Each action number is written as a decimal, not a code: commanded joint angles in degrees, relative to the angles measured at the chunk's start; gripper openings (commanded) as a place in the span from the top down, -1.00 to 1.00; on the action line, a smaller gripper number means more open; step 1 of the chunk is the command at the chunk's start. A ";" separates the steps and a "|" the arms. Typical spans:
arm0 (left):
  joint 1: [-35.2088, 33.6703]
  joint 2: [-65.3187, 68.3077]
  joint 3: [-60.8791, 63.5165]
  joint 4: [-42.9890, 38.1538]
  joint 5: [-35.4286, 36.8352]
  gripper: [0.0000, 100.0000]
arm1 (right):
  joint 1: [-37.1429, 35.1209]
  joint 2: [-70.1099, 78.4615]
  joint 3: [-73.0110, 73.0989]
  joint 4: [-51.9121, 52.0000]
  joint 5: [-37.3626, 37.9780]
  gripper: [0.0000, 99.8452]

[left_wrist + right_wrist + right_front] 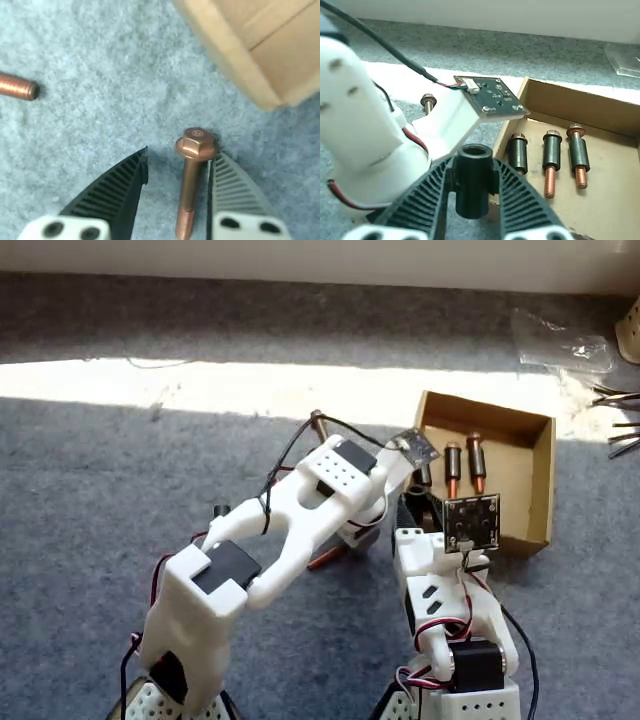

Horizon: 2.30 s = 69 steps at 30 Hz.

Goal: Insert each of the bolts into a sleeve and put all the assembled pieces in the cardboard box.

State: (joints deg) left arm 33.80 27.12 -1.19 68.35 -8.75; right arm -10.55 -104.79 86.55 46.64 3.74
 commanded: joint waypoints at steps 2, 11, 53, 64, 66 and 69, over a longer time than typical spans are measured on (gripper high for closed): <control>0.48 -2.86 -0.22 -2.99 0.53 0.62 | 0.66 -0.48 -1.36 -2.07 -0.18 0.99; 0.48 -2.68 0.31 -4.57 0.62 0.90 | 0.66 -0.48 -1.27 -2.07 -0.18 0.99; -16.31 -83.30 42.15 -15.38 0.97 0.91 | -17.63 -0.48 12.62 -22.55 0.00 0.99; -16.66 -109.93 55.16 -26.73 0.97 0.91 | -27.91 -0.48 12.70 -22.64 0.18 0.99; -16.66 -113.01 55.25 -26.73 0.97 0.91 | -28.79 -0.48 12.62 -23.96 3.78 0.99; -16.66 -115.82 54.99 -26.73 0.97 0.91 | -28.97 -0.31 12.70 -28.88 10.46 0.99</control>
State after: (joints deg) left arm 17.80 -84.26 54.73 43.38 -8.13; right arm -38.68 -104.70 95.60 22.55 9.01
